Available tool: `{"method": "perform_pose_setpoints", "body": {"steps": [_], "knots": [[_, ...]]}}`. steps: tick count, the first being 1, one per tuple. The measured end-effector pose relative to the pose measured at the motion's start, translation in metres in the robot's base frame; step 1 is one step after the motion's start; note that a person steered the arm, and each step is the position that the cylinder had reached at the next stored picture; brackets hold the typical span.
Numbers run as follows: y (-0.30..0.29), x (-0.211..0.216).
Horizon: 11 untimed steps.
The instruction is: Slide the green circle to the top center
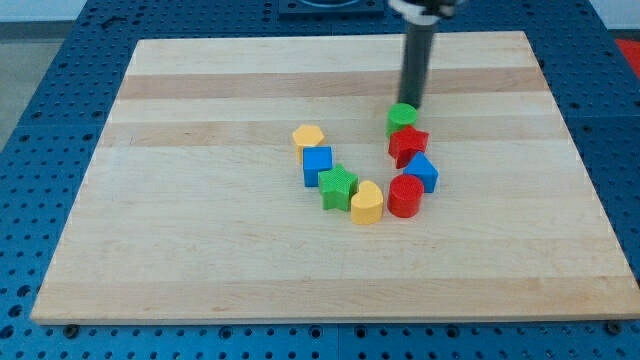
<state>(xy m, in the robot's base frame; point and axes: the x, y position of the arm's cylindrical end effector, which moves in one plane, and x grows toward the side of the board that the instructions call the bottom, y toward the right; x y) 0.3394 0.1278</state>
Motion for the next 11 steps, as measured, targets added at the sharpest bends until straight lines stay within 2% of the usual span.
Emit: {"method": "perform_pose_setpoints", "body": {"steps": [1, 2, 3, 4, 5, 7, 11], "knots": [[0.039, 0.022], [0.029, 0.052], [-0.002, 0.084], [-0.041, 0.086], [-0.051, 0.069], [-0.010, 0.035], [-0.056, -0.001]]}}
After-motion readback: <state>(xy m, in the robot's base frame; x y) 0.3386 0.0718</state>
